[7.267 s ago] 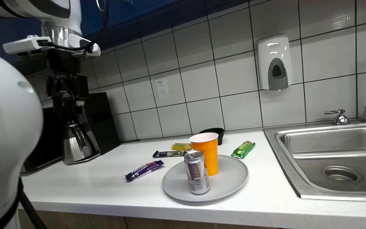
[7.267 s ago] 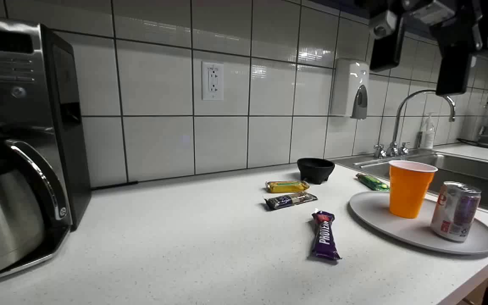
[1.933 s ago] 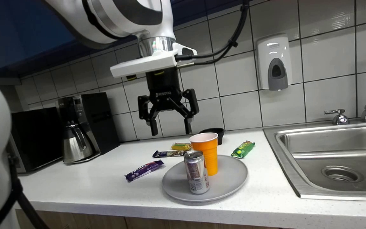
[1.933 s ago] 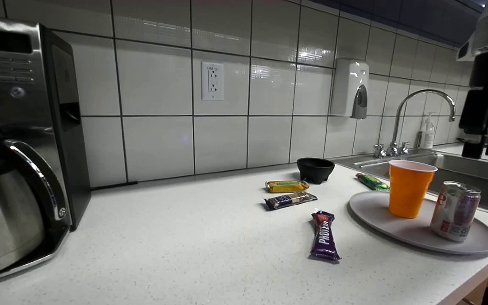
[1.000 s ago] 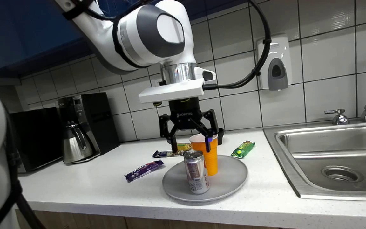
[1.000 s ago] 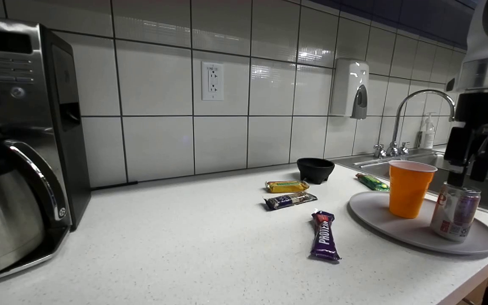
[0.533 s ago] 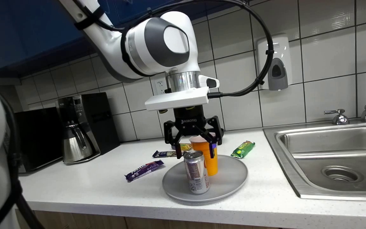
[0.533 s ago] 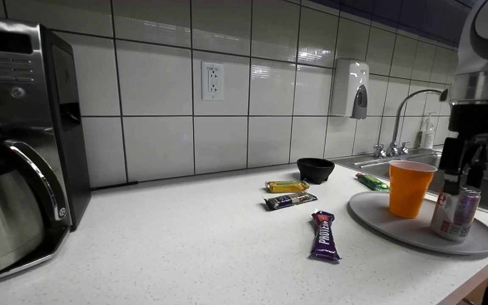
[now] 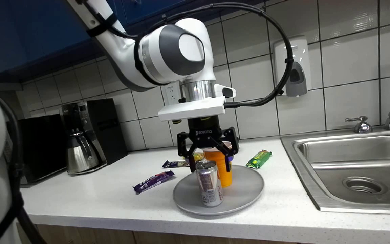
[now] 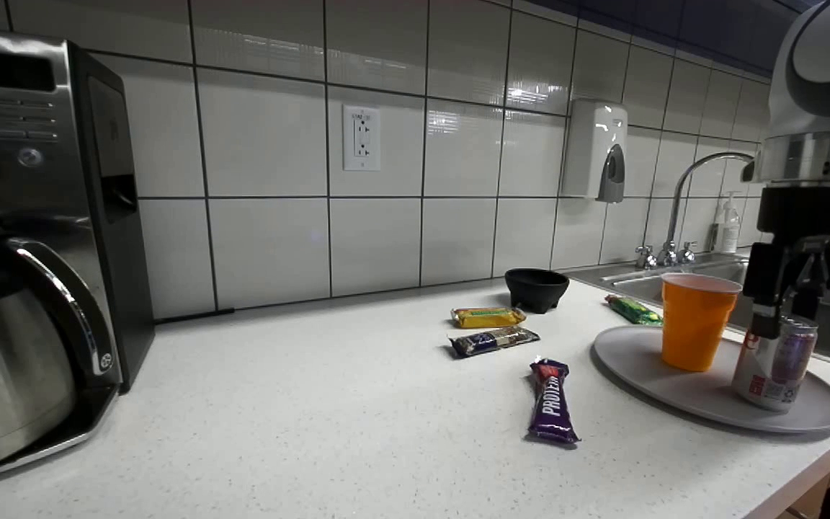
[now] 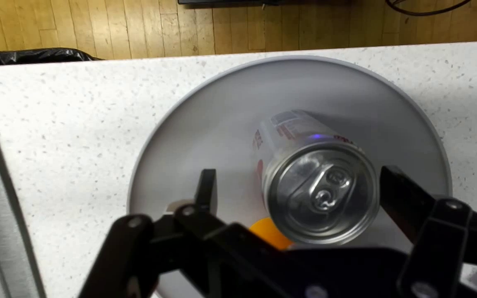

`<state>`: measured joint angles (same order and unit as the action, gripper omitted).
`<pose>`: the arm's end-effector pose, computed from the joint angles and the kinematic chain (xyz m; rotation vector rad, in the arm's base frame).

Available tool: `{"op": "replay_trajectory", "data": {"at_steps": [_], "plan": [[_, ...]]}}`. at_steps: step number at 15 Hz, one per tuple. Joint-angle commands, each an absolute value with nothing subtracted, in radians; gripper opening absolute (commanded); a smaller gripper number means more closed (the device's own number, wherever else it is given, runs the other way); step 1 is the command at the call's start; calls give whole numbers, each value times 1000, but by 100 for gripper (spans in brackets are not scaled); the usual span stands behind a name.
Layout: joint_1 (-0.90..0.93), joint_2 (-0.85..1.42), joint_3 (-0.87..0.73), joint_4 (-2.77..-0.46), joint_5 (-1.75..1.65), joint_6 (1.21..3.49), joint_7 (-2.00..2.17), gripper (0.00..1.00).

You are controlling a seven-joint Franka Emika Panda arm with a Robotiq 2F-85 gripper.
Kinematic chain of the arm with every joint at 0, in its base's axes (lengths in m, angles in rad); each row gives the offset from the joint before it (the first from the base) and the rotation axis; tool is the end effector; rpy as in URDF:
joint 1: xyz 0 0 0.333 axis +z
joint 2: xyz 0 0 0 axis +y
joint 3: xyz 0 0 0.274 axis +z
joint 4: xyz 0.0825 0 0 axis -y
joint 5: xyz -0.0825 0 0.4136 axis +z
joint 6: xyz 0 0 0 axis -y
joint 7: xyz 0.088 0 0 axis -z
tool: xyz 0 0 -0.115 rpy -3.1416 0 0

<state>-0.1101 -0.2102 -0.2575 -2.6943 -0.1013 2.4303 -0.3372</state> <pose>0.3970 -0.1448 0.2190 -3.1291 -0.0866 0.0915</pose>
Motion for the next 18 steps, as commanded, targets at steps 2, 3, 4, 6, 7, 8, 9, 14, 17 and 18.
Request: {"op": "replay_trajectory", "data": {"at_steps": [2, 3, 4, 6, 7, 8, 9, 14, 17, 18], "plan": [[-124, -186, -241, -2682, -101, 2434, -368, 100], [-124, -184, -240, -2681, -101, 2434, -368, 100], [-125, -181, -239, -2681, -102, 2434, -368, 100], [-125, -178, -239, -2679, -100, 2432, -367, 100], [-125, -177, -239, -2680, -100, 2432, -367, 100], [-125, -178, -238, -2681, -100, 2431, -368, 100], [-124, -179, -238, -2682, -98, 2431, -369, 78], [-123, -183, -236, -2684, -93, 2429, -376, 42], [-122, -186, -235, -2686, -91, 2427, -379, 38], [-121, -192, -235, -2688, -89, 2425, -379, 38]]}}
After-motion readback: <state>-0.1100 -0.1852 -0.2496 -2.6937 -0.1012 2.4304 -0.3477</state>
